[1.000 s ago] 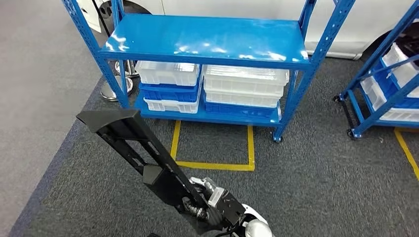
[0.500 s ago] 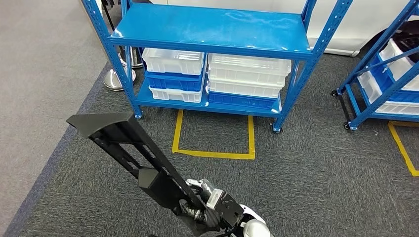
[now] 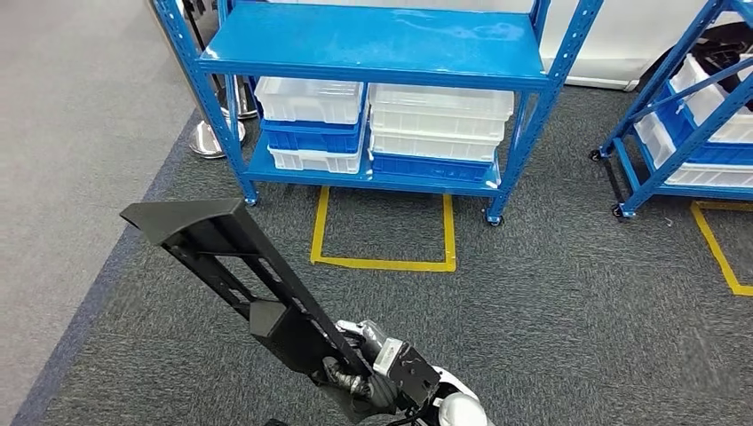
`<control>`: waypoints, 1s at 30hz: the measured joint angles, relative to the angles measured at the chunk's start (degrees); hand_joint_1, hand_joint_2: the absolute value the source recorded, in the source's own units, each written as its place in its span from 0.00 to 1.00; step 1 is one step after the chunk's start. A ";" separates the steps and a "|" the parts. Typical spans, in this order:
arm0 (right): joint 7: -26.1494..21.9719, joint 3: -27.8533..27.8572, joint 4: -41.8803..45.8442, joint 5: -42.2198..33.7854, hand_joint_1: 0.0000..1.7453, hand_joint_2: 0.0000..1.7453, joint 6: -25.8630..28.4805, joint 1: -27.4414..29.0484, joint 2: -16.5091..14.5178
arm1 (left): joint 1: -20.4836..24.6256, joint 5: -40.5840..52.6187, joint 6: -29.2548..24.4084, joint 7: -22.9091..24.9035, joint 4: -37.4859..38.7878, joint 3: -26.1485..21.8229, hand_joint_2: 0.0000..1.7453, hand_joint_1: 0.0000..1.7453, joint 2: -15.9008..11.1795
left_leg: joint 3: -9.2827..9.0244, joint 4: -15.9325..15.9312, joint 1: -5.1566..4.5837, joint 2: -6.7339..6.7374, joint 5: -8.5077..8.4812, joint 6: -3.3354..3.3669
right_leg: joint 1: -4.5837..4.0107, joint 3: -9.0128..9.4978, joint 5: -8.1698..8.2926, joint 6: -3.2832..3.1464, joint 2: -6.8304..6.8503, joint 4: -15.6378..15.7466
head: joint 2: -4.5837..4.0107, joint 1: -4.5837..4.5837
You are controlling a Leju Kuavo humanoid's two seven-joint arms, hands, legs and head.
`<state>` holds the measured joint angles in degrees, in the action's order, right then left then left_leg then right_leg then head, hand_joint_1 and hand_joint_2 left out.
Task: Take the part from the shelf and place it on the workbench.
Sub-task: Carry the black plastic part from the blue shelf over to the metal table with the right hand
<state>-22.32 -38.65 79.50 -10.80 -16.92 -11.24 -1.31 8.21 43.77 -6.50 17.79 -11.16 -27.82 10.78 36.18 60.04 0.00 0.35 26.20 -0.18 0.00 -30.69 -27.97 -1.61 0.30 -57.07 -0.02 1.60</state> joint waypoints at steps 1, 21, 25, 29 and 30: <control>-0.03 -0.01 0.01 -0.03 0.98 1.00 -0.01 -0.06 -0.01 | 0.04 0.04 -0.01 -0.05 -0.01 -0.06 1.00 0.00 -0.04 | 0.84 2.37 0.09 -0.06 2.38 -0.26 | 0.20 -0.41 0.44 -0.17 0.08 0.47 | 0.00 -0.03; -1.03 -0.06 0.49 0.68 0.98 1.00 0.31 0.15 0.38 | -0.04 0.85 -0.02 -0.23 0.02 -0.45 1.00 0.00 -0.07 | -5.54 -2.76 0.39 -0.19 1.68 2.57 | 0.53 -10.90 -4.14 3.39 -0.13 -16.98 | 0.01 0.01; -1.71 -0.07 0.81 2.26 0.98 1.00 1.24 0.13 0.52 | 0.03 1.00 0.01 -0.30 0.02 -0.64 1.00 0.00 0.07 | -4.54 -2.05 0.23 -1.36 1.22 1.96 | 0.32 -1.92 -0.21 2.01 -2.56 -3.09 | 0.00 0.01; -2.00 -0.10 1.40 3.04 0.98 1.00 1.87 0.37 0.72 | -0.06 1.36 0.01 -0.44 0.02 -0.78 1.00 0.00 0.13 | -3.76 -1.96 0.33 -2.39 0.85 0.60 | 0.42 -1.25 0.35 1.13 -1.79 -1.01 | 0.00 -0.03; -2.08 -0.11 1.58 3.17 0.98 1.00 2.02 0.42 0.74 | -0.09 1.40 -0.01 -0.46 0.02 -0.80 1.00 0.00 0.11 | -3.24 -0.97 0.29 -2.25 1.68 0.31 | 0.63 -1.27 0.68 0.79 -1.29 -0.63 | 0.00 -0.12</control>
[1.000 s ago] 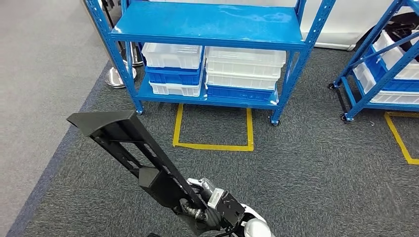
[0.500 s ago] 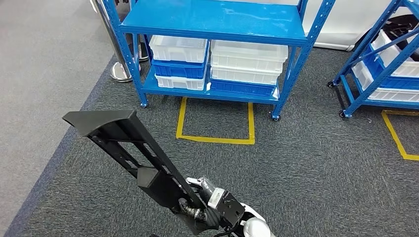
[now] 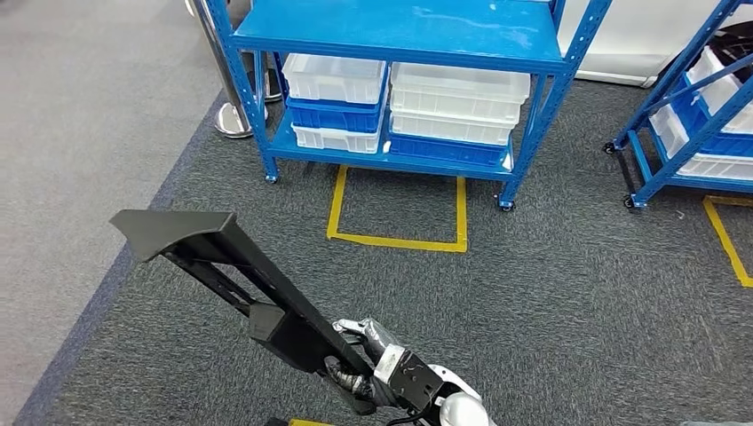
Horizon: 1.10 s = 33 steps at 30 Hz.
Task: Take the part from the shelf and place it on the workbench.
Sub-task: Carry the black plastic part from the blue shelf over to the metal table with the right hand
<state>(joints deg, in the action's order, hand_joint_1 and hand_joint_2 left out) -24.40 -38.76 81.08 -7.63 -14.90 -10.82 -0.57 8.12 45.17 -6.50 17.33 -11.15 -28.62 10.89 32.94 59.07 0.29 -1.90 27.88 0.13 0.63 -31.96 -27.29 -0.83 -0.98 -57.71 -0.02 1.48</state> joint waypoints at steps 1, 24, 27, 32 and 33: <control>-0.11 -0.02 0.17 0.09 0.98 1.00 0.08 0.07 0.01 | 0.00 0.04 -0.01 -0.01 0.00 -0.02 1.00 0.00 -0.03 | 0.93 2.04 -0.01 0.30 1.47 -0.24 | 0.20 -0.06 0.29 -0.27 0.53 0.32 | 0.01 -0.09; -1.28 -0.19 3.30 1.65 0.98 1.00 2.09 3.51 2.52 | -0.49 2.26 0.17 -0.37 0.00 0.04 1.00 0.00 -0.01 | -0.10 -0.58 0.16 -1.38 -1.40 2.05 | 0.16 -2.43 -2.78 1.54 -0.60 -7.38 | 0.00 -0.18; -1.39 -0.19 3.89 1.79 0.98 1.00 2.21 3.73 2.74 | -0.34 2.53 0.19 -0.34 0.00 0.06 1.00 0.00 0.09 | 0.64 -0.29 0.15 -2.92 -1.76 1.05 | 0.08 -0.11 -1.69 1.10 -2.54 -2.04 | 0.00 -0.20; -1.45 -0.17 4.71 2.24 0.98 1.00 2.57 4.01 2.92 | -0.28 2.82 0.17 -0.17 0.00 0.07 1.00 0.00 0.00 | 3.10 4.22 0.22 -1.04 1.12 -0.37 | 0.43 -0.24 -0.81 -0.37 0.32 -1.13 | 0.00 -0.40; -1.47 -0.17 4.84 2.31 0.98 1.00 2.72 4.14 2.98 | -0.21 2.89 0.17 -0.17 0.00 0.07 1.00 0.00 -0.03 | 4.57 7.79 0.18 0.02 3.11 -0.56 | 0.32 -0.34 -0.77 -0.54 1.02 -1.11 | 0.00 -0.48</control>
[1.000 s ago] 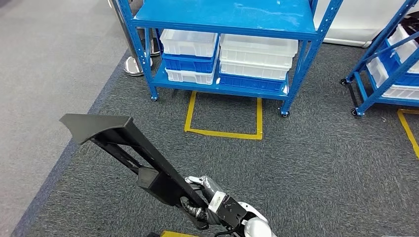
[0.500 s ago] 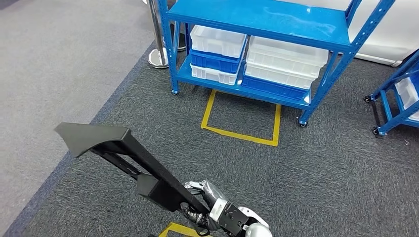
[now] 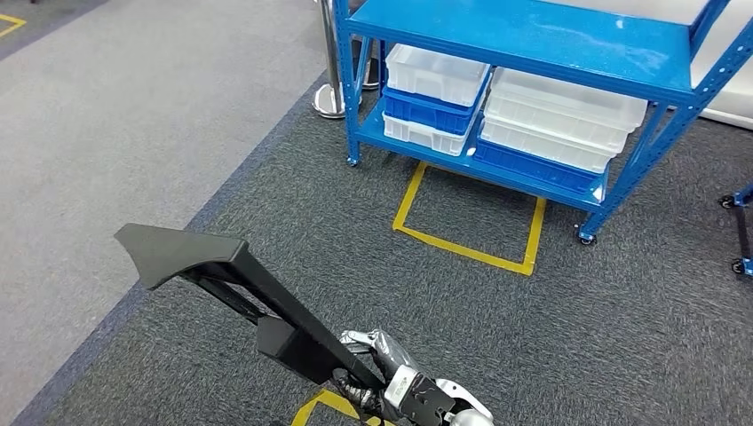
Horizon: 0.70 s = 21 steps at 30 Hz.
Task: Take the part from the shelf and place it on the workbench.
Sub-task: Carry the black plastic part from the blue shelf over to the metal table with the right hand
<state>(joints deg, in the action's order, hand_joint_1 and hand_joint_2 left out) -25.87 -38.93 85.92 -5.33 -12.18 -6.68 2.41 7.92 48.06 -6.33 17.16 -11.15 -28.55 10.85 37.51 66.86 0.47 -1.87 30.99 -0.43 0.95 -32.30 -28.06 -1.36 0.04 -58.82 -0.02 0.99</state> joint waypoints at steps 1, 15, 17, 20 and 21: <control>-0.02 0.01 0.08 0.05 0.98 1.00 0.16 0.18 0.09 | 0.06 0.04 -0.01 0.01 0.00 0.00 1.00 0.00 -0.04 | 1.48 3.69 0.04 0.54 1.74 -0.17 | -0.12 -0.12 0.02 -0.09 0.78 -0.03 | 0.00 -0.04; -0.15 0.10 1.56 0.20 0.98 1.00 0.64 1.06 0.74 | 0.04 0.60 0.62 0.25 0.00 0.04 1.00 0.00 -0.10 | -5.51 -9.43 -0.25 2.62 -4.40 2.89 | -0.54 -3.22 -4.73 2.31 1.54 -7.33 | 0.00 0.12; -0.17 0.11 1.66 0.21 0.98 1.00 0.76 1.49 0.97 | 0.08 0.68 0.63 0.28 0.00 0.04 1.00 0.00 -0.03 | -5.20 -9.31 -0.26 1.39 -4.58 3.13 | -0.47 -6.34 -7.65 2.41 0.47 -14.19 | 0.00 0.12; -0.17 0.12 1.69 0.21 0.98 1.00 1.04 1.89 1.25 | 0.02 0.74 0.68 0.37 0.00 0.04 1.00 0.00 0.00 | -5.01 -8.85 -0.25 -0.76 -4.59 3.09 | -0.24 -5.37 -4.61 2.33 0.00 -12.41 | 0.01 0.12; -0.18 0.13 1.75 0.21 0.98 1.00 1.14 1.89 1.31 | 0.01 0.77 0.70 0.38 0.00 0.04 1.00 0.00 0.02 | -4.97 -8.62 -0.21 -1.43 -4.52 2.98 | -0.10 -3.56 -2.68 2.18 -0.78 -8.63 | 0.01 0.12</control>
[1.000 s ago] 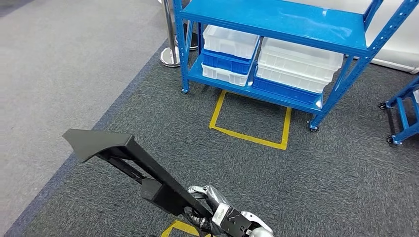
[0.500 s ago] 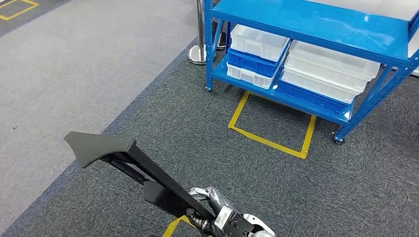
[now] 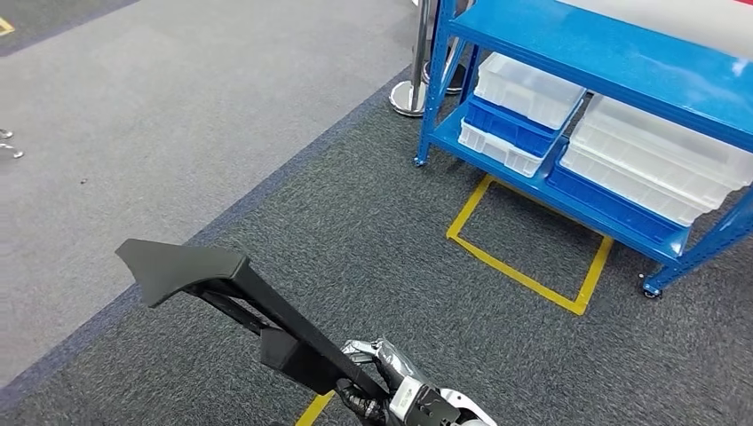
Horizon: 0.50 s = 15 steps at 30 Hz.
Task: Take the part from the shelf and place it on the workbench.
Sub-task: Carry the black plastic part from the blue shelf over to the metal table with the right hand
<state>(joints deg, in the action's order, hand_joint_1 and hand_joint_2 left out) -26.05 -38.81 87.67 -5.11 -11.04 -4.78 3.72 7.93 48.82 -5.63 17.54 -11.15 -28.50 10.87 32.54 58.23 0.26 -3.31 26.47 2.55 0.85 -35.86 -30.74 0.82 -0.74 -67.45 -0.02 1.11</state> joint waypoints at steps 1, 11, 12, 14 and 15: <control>-0.01 0.01 0.08 0.00 0.98 1.00 0.09 0.02 0.05 | 0.03 0.03 0.02 0.01 0.00 0.01 1.00 0.00 0.03 | 0.14 0.31 -0.06 -0.62 0.09 -0.23 | 0.12 1.63 1.31 -0.16 -1.13 3.51 | 0.00 -0.01; -0.18 0.05 0.98 -0.01 0.98 1.00 0.17 0.50 0.19 | 0.28 0.38 -0.01 0.03 0.00 0.06 1.00 0.00 -0.08 | 7.16 13.77 0.11 2.26 6.97 -3.52 | 0.17 3.36 2.57 -2.39 1.88 8.38 | -0.01 -0.33; -0.17 0.05 0.98 -0.01 0.98 1.00 0.17 0.59 0.20 | 0.30 0.38 -0.01 0.03 0.00 0.06 1.00 0.00 -0.14 | 7.90 15.68 0.16 2.38 7.36 -3.67 | 0.11 3.35 2.54 -2.40 2.65 8.37 | -0.01 -0.33; -0.17 0.05 1.03 0.00 0.98 1.00 0.17 0.68 0.19 | 0.29 0.42 0.01 0.04 0.00 0.06 1.00 0.00 -0.24 | 6.25 13.12 0.26 2.86 5.08 -3.75 | 0.07 3.43 2.47 -2.34 4.00 8.35 | -0.01 -0.33; -0.17 0.05 1.08 0.00 0.98 1.00 0.16 0.67 0.18 | 0.27 0.45 0.01 0.04 0.00 0.07 1.00 0.00 -0.27 | 4.12 9.16 0.28 3.74 3.09 -3.66 | 0.04 3.54 2.39 -2.23 4.55 8.34 | -0.01 -0.33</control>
<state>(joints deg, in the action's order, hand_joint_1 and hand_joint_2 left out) -26.22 -38.75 88.75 -5.11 -10.87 -4.11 3.90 8.20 49.27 -5.62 17.58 -11.15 -28.44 10.60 36.66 67.40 0.54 0.43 29.56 -1.11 0.89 -32.32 -28.35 -1.41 3.81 -59.11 -0.02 0.79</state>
